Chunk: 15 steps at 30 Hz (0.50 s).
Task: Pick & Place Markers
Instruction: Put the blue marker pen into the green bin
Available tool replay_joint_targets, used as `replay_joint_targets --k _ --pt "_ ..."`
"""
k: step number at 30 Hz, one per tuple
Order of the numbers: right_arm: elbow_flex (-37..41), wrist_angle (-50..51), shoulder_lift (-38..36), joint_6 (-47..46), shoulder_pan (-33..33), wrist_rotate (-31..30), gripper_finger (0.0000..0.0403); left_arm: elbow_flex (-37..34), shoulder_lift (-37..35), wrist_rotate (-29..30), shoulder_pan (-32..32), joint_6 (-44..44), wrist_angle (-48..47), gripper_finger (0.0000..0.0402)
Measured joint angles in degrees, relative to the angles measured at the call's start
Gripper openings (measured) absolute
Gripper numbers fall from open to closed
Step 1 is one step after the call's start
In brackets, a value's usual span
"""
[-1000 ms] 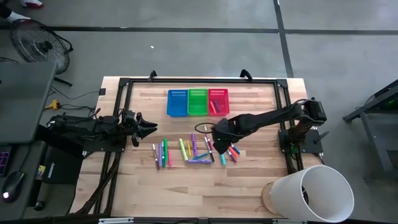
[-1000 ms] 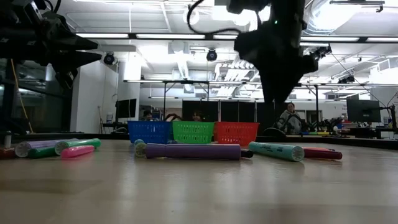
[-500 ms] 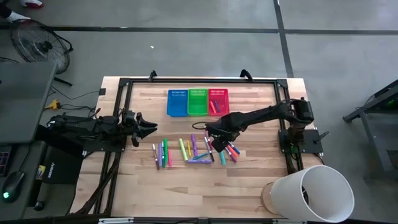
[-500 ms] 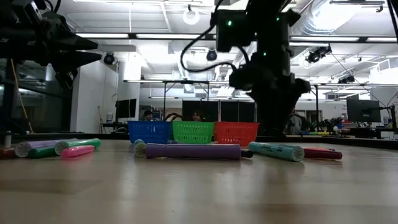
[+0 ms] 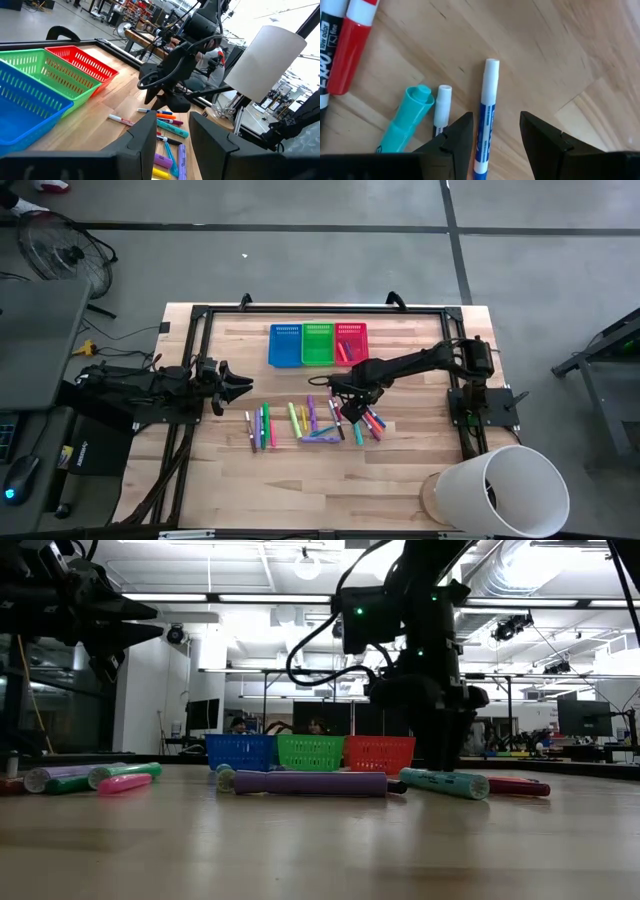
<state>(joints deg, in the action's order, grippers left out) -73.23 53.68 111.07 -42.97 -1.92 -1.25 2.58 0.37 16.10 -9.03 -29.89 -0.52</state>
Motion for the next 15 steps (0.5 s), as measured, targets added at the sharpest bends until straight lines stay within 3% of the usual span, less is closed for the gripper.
replay_joint_targets --k 15 --pt "-0.02 -1.11 0.33 1.94 0.0 -0.65 0.014 0.01 -0.01 0.02 -0.01 -0.02 -0.01 0.0115"
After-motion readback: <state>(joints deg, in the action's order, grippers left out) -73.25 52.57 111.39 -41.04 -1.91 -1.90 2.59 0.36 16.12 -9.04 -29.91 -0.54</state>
